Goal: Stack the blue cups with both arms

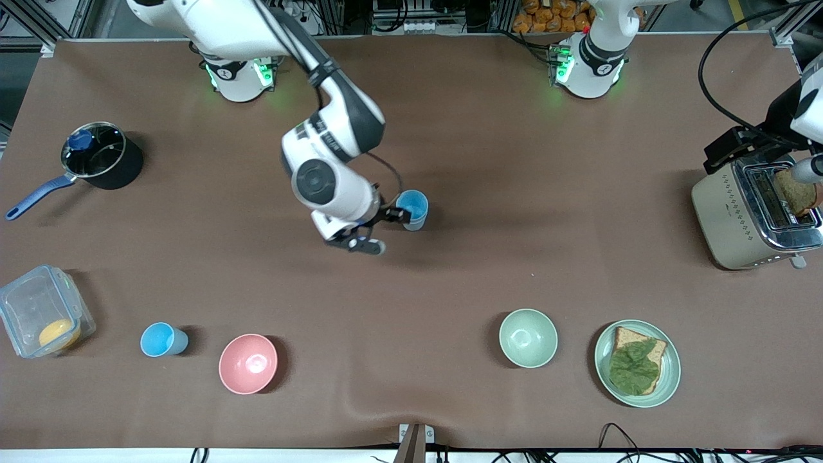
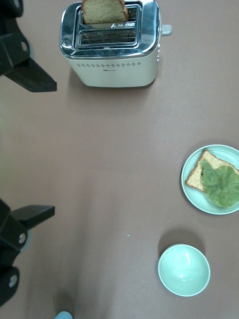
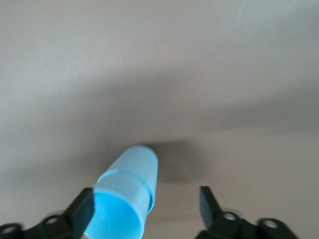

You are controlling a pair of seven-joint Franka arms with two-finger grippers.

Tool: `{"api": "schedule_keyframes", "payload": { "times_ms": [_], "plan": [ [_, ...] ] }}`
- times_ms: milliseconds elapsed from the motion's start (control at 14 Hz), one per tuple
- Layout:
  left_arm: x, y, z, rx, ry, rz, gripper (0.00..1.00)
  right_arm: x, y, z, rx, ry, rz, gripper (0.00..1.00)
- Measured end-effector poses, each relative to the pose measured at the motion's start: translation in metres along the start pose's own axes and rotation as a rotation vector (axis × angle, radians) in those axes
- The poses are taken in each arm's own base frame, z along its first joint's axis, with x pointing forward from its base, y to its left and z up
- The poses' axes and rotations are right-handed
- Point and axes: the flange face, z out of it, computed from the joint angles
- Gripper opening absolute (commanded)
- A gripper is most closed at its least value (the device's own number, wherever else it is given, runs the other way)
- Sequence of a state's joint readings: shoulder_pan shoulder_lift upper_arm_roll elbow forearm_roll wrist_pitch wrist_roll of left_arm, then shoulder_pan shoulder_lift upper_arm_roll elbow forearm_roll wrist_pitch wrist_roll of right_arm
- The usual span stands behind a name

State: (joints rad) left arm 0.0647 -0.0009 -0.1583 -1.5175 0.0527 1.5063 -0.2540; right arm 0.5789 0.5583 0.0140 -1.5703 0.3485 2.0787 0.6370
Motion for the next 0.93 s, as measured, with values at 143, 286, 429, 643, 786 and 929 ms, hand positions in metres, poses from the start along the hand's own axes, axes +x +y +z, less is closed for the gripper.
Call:
{"api": "schedule_keyframes", "payload": {
  "times_ms": [143,286,429,643,786,929],
  "plan": [
    [-0.006,0.001,-0.004,-0.021,-0.006,0.0,1.0,0.028,0.032,-0.019,-0.009,-0.009,-0.024,1.0],
    [-0.01,0.001,-0.008,-0.03,-0.004,-0.001,1.0,0.053,0.071,-0.042,-0.048,-0.019,-0.047,1.0],
    [-0.013,0.0,-0.01,-0.03,-0.004,-0.002,1.0,0.07,0.114,-0.073,-0.108,-0.032,-0.078,1.0],
    [-0.015,0.0,-0.006,-0.028,-0.012,-0.003,1.0,0.088,0.177,-0.132,-0.133,-0.027,-0.119,1.0],
    [-0.016,0.0,-0.006,-0.027,-0.014,-0.003,1.0,0.096,0.22,-0.172,-0.111,-0.012,-0.139,1.0],
    [-0.016,0.001,-0.004,-0.027,-0.017,-0.002,1.0,0.093,0.252,-0.212,-0.11,0.011,-0.136,1.0]
  ]
}}
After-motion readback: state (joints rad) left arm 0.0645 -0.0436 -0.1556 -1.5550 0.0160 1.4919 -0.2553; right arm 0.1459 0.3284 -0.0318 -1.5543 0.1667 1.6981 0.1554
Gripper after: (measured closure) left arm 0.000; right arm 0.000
